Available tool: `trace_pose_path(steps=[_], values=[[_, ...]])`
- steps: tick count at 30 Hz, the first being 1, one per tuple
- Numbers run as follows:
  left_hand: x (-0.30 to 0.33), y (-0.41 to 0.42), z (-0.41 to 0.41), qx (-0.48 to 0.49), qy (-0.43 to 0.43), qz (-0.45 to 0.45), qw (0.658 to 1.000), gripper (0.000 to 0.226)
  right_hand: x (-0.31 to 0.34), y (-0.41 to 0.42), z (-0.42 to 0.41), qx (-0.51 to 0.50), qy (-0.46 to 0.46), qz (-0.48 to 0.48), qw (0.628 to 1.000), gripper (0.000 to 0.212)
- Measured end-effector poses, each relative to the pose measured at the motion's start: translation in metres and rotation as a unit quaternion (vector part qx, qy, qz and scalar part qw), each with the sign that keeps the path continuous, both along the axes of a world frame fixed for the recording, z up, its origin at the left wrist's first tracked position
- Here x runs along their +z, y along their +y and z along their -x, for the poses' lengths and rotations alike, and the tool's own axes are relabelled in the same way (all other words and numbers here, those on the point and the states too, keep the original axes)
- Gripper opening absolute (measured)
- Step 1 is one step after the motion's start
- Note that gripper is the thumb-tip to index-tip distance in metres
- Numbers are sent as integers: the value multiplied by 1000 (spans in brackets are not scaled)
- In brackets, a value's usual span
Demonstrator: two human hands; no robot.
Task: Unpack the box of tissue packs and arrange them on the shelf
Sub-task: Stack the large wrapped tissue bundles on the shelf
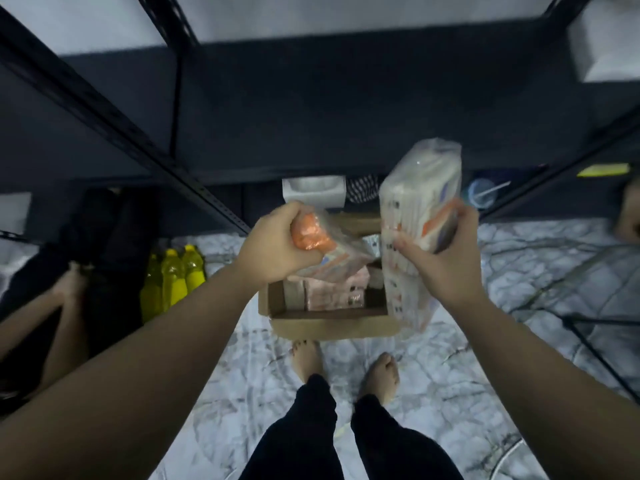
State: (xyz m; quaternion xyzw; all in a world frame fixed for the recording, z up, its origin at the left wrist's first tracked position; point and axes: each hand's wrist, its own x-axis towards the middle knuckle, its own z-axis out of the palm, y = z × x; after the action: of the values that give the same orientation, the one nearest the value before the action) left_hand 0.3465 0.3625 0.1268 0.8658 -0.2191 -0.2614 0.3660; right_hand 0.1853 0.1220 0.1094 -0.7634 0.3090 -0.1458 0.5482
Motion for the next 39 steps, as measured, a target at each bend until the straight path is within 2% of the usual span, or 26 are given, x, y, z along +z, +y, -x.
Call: trace_pose_path(steps=[4, 7, 13, 19, 29, 39], values=[[99, -10, 9, -17, -56, 28, 998, 59, 90, -3, 14, -16, -38, 15, 999, 94], [160, -18, 21, -12, -86, 62, 994, 59, 146, -4, 21, -50, -78, 36, 995, 92], [264, -29, 31, 31, -104, 148, 983, 56, 228, -22, 24, -82, -148, 71, 983, 93], [346, -40, 15, 85, -119, 228, 963, 47, 299, -44, 8, -62, -200, 100, 973, 98], [429, -50, -33, 194, -95, 315, 924, 30, 392, -72, -48, -36, -220, 193, 956, 96], [445, -45, -131, 239, 2, 374, 896, 27, 427, -75, -137, -6, -122, 256, 959, 101]])
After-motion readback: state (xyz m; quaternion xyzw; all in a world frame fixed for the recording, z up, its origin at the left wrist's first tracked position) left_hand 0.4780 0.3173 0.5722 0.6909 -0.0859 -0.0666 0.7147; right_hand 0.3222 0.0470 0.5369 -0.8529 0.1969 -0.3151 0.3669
